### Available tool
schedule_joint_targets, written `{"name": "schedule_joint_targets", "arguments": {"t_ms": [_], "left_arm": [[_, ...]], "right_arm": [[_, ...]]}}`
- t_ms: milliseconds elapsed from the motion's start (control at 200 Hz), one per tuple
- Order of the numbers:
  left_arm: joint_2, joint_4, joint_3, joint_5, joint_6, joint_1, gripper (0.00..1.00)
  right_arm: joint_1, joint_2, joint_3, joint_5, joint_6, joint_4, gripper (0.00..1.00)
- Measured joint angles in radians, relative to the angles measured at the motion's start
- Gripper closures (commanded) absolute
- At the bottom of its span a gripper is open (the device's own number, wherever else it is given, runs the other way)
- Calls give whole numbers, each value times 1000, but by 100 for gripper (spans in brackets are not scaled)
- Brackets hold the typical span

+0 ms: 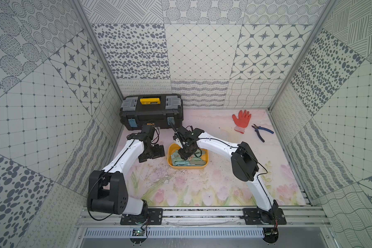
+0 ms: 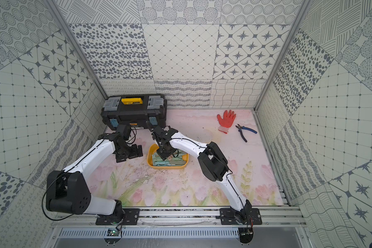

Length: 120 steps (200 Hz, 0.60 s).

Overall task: Take the fruit knife out of the storage box
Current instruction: Pick up the fruit knife from the storage box.

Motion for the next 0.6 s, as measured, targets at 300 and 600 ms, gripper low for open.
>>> {"name": "schedule_joint_targets", "arguments": {"t_ms": [300,600], "left_arm": [[28,2,-1,68,3,-16,2],[77,3,-1,129,5,-53,2]], "right_arm": [[-5,5,6,-4,6,1,71],[-22,-4,-24,-19,24,35,74]]}}
